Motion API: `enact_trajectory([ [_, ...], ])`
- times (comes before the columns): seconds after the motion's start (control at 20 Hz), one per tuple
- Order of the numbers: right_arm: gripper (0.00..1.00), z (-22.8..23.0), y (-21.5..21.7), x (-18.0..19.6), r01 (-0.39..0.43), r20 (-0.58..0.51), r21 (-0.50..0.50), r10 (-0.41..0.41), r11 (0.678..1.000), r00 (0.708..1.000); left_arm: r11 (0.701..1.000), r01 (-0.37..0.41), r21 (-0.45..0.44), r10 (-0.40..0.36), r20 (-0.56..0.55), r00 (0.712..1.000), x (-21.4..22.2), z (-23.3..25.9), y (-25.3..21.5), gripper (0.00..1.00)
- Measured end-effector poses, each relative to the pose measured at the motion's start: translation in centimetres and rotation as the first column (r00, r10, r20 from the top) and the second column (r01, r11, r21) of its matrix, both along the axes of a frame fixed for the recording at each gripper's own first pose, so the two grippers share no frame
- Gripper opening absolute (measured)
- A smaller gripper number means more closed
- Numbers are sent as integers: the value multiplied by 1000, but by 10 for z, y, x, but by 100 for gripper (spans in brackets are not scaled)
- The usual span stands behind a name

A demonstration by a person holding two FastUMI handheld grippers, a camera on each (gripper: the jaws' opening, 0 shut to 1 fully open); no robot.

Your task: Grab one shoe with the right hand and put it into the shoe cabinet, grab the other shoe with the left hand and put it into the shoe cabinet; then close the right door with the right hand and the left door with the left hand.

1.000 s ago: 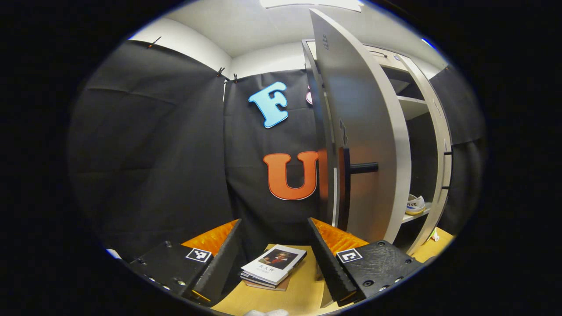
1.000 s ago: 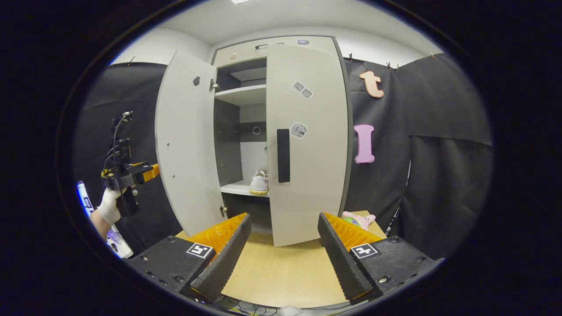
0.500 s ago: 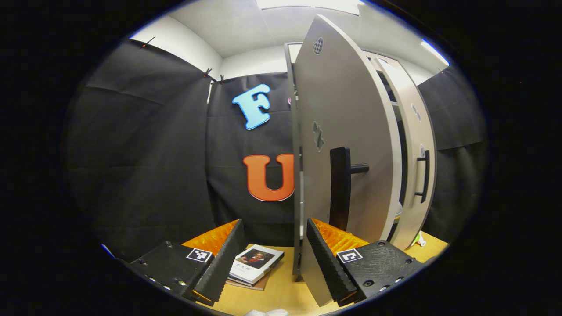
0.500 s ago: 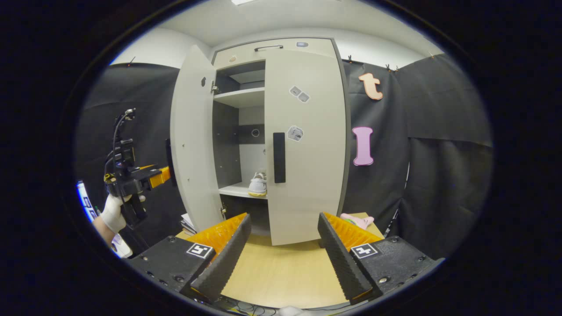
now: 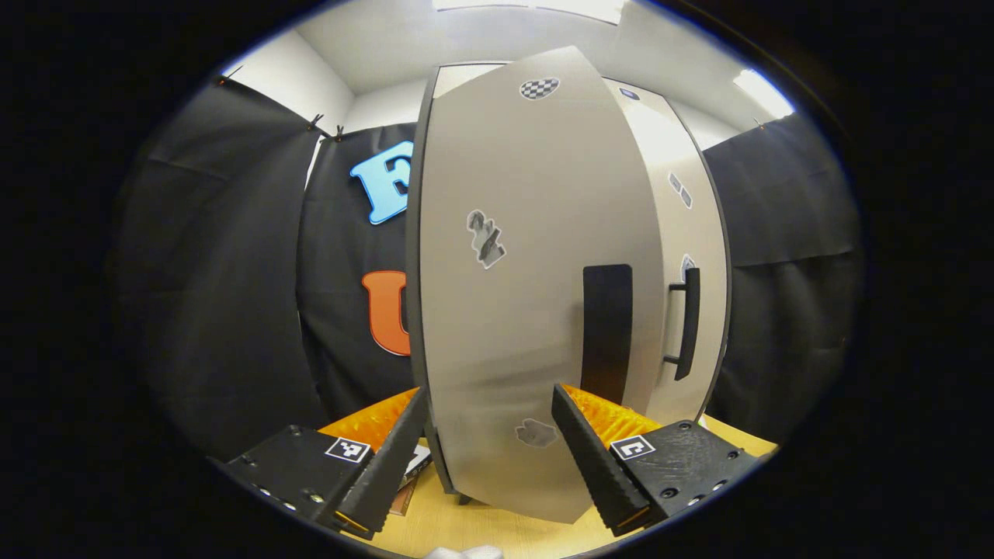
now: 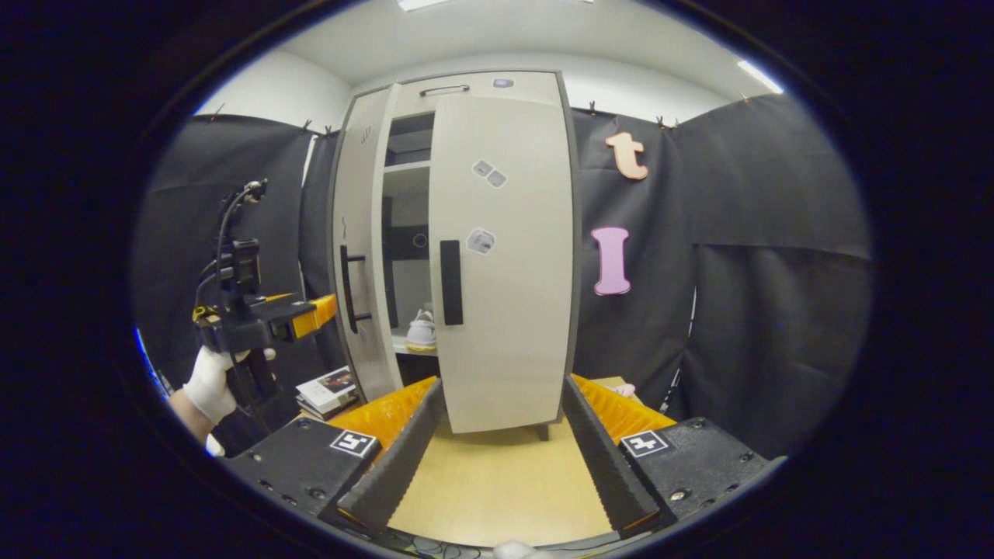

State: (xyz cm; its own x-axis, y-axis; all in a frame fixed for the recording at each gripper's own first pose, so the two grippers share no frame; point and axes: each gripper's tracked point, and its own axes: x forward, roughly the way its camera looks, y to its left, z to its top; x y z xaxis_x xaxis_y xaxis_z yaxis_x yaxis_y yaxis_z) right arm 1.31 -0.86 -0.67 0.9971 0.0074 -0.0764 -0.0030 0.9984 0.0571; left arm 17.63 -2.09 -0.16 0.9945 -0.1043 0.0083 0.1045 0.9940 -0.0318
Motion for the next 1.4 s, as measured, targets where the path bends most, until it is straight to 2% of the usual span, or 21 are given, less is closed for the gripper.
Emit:
enact_trajectory([
  [0.2,99,4,-22,-5,47,8,-1,-47,999,999,1000,22,21,-22,-7,1000,-8,2,-13,96],
  [0.25,99,5,-26,-6,55,14,3,-55,998,998,999,27,23,-27,-13,1000,-13,2,-18,100],
  [0.3,99,6,-29,-7,60,17,10,-60,998,998,999,31,20,-30,-9,999,-19,2,-20,96],
  [0.45,99,9,-36,-7,60,29,36,-61,998,998,999,28,31,-28,-10,1000,-36,6,-26,96],
  [0.6,99,13,-43,-7,66,36,33,-67,997,997,999,45,19,-45,-7,999,-58,14,-37,100],
  [0.7,99,16,-45,-7,69,45,26,-71,997,996,999,46,19,-45,-9,999,-72,17,-38,96],
  [0.8,99,20,-44,-7,69,54,29,-70,997,996,999,35,24,-34,-15,999,-88,16,-35,96],
  [0.85,99,22,-43,-7,66,57,32,-68,997,996,999,32,26,-32,-12,999,-94,17,-34,100],
  [0.9,99,22,-41,-9,61,59,31,-63,998,996,999,24,32,-23,-8,1000,-102,19,-32,96],
  [1.4,99,24,-18,-23,22,89,10,-22,1000,996,996,-73,52,74,-13,997,-164,10,-5,96],
])
